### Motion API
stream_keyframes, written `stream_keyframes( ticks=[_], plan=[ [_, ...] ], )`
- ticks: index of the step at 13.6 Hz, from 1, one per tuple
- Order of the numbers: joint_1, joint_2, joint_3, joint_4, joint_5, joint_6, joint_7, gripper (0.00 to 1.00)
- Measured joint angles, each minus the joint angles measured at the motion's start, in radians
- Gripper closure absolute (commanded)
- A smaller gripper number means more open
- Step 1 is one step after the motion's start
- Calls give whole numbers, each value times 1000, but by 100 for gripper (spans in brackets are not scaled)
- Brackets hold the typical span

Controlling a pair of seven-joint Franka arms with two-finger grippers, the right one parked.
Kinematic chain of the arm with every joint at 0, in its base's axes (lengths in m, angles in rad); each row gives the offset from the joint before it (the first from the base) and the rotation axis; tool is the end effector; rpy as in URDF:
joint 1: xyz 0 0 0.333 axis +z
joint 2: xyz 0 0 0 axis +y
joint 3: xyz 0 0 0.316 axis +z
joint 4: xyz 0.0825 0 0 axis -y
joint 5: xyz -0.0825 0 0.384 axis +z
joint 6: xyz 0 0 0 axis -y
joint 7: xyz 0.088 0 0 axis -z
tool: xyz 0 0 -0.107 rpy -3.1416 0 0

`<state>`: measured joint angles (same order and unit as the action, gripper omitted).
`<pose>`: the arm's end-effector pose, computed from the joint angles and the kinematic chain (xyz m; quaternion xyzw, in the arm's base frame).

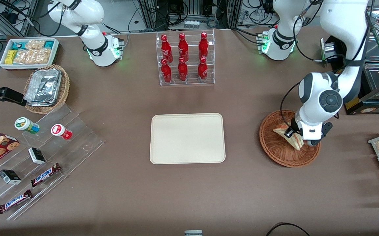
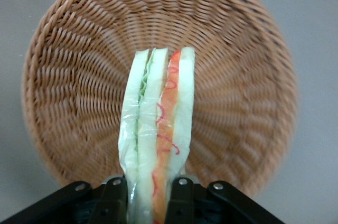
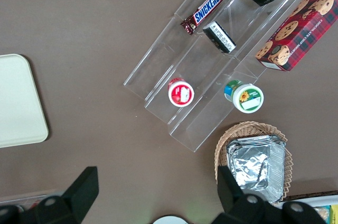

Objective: Place sandwich from basket to tray
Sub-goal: 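Lift the sandwich and carry it over the cream tray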

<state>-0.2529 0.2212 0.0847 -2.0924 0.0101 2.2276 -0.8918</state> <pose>0.5589 -0.0953 0.3105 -0.9357 -0.3500 0.0301 0.0329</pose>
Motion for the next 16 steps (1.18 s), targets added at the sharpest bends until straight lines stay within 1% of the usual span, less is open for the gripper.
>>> stream_keyframes(
  ticks=[2,4,5,7,10,13,16],
  plan=[
    [-83,-24,-3,118,0,-152,-2,80],
    [-186,-14,-6,217,0,-234,-7,80],
    [-240,4,-7,251,1,-248,-8,80],
    [-340,69,-9,317,1,-248,-24,80],
    [-451,219,-11,455,1,-244,-31,79],
    [-505,364,-11,584,1,-221,-26,80],
    [-548,473,-11,661,1,-141,-3,80]
  ],
)
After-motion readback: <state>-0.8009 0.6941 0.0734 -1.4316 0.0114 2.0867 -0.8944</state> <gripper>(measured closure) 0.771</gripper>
